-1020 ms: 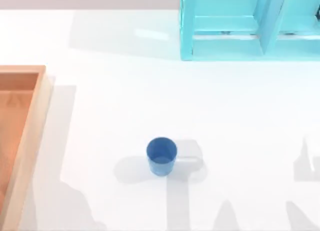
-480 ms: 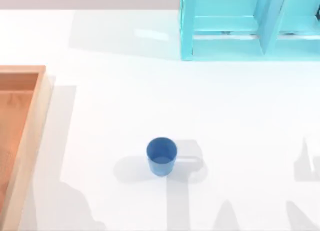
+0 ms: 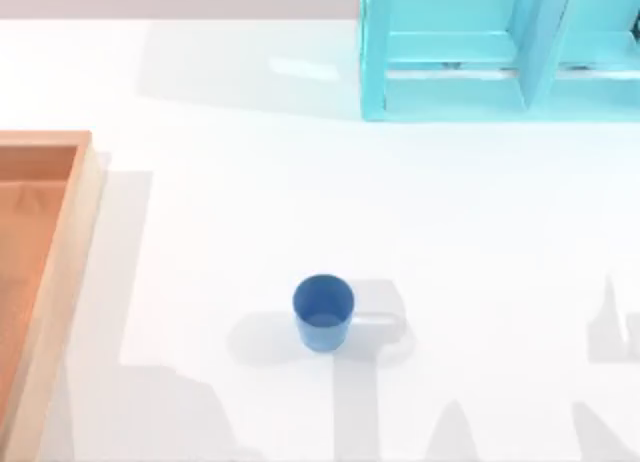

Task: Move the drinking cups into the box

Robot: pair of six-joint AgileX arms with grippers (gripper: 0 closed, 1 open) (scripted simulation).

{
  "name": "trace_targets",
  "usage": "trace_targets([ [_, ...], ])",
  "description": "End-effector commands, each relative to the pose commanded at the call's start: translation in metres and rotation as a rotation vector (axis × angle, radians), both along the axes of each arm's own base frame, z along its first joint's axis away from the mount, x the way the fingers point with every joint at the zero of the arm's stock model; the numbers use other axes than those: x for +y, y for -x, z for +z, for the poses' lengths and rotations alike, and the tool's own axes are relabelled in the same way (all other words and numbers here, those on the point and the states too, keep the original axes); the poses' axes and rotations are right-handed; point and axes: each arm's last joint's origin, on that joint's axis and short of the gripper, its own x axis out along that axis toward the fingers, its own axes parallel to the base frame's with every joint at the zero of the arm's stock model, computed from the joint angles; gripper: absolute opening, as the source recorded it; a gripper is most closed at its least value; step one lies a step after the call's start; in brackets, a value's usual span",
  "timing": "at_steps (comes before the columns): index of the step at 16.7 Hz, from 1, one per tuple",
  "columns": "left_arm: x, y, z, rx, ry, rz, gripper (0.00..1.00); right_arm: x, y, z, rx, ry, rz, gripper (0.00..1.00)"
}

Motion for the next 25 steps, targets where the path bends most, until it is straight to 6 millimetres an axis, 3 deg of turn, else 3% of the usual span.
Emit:
trace_targets([
  [3,-0.001,0.002,0.038,-0.003,-0.001,0.005,1.00,0.000,0.000,0.000,0.000,0.000,0.000,1.00],
  [6,-0.002,0.006,0.058,-0.006,-0.002,0.008,1.00,0.000,0.000,0.000,0.000,0.000,0.000,1.00],
  [12,-0.003,0.002,0.059,-0.003,0.000,0.010,1.00,0.000,0.000,0.000,0.000,0.000,0.000,1.00],
  [16,-0.027,-0.040,0.058,0.019,0.015,0.009,1.00,0.000,0.000,0.000,0.000,0.000,0.000,1.00],
  [18,-0.059,-0.070,0.053,0.039,0.021,0.008,1.00,0.000,0.000,0.000,0.000,0.000,0.000,1.00],
  [20,-0.106,-0.098,0.044,0.067,0.019,0.007,1.00,0.000,0.000,0.000,0.000,0.000,0.000,1.00],
  [23,-0.201,-0.121,0.022,0.104,-0.002,0.006,1.00,0.000,0.000,0.000,0.000,0.000,0.000,1.00],
  [25,-0.268,-0.118,0.008,0.106,-0.016,0.006,1.00,0.000,0.000,0.000,0.000,0.000,0.000,1.00],
])
